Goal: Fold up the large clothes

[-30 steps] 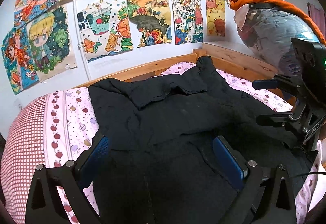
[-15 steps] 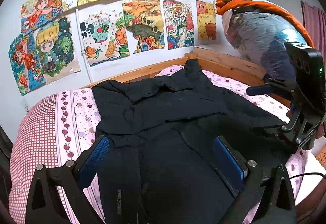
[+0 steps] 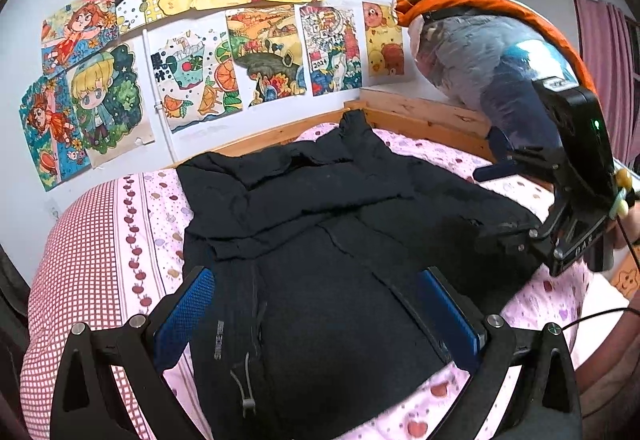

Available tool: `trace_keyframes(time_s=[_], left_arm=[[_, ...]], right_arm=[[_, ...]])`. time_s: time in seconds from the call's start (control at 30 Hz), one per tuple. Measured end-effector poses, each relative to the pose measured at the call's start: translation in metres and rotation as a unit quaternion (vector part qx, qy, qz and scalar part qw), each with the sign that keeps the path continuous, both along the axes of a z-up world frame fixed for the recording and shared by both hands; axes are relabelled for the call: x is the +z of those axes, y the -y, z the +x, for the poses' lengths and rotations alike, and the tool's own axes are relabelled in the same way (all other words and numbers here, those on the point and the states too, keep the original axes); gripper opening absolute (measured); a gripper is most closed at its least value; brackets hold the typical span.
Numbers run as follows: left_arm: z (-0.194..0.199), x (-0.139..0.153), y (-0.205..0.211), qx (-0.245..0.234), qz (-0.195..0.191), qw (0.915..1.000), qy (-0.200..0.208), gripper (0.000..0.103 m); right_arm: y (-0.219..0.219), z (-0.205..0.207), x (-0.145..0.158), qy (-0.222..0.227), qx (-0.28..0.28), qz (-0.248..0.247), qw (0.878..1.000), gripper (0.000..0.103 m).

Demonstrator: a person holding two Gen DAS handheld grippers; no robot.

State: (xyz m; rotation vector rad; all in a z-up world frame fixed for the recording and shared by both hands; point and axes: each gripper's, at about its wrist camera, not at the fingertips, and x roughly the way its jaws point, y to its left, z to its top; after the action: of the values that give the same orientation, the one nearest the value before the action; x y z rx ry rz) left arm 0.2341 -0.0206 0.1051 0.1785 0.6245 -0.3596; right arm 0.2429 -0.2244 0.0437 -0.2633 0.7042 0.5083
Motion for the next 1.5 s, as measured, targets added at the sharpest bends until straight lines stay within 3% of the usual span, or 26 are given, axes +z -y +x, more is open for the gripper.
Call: trace_keyframes(time_s=[0.27, 0.67, 1.3, 1.5], left_arm=[[-0.017, -0.013, -0.002, -0.022, 0.026, 0.9994, -0.010, 0.103], [-0.018, -0.049, 0.007, -0.030, 0.059, 0.9958, -0.063, 0.103], [-0.027, -0.081, 0.017, -0.058, 0.118, 0.9875, -0.088, 0.103], [-0.027, -0.091, 0.017, -0.057, 0.116, 0.9856, -0.109, 0.103]], right_arm=[[-0.001, -0.021, -0.002, 0.010, 0.021, -0.041, 0.999, 0.100], [0.000, -0.028, -0.020, -0.018, 0.035, -0.062, 0.997, 0.100], [-0.005, -0.041, -0.056, -0.074, 0.074, -0.116, 0.988, 0.100], [-0.009, -0.045, -0.059, -0.074, 0.083, -0.135, 0.985, 0.100]])
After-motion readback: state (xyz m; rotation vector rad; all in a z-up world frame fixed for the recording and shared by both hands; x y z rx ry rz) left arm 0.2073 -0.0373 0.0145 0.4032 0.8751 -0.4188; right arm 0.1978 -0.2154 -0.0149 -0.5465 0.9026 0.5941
